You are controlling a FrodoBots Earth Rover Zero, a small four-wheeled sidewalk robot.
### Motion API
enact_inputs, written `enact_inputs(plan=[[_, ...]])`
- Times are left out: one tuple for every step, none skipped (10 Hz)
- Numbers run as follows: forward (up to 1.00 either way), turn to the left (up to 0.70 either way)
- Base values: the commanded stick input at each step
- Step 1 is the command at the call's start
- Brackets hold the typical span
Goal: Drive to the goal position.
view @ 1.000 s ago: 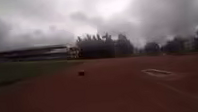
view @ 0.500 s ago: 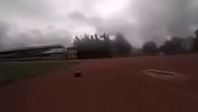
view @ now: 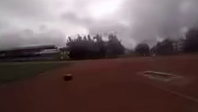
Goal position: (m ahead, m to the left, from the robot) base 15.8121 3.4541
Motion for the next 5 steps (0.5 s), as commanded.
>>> enact_inputs(plan=[[0.7,0.0],[0.7,0.0],[0.7,0.0],[0.7,0.0],[0.7,-0.12]])
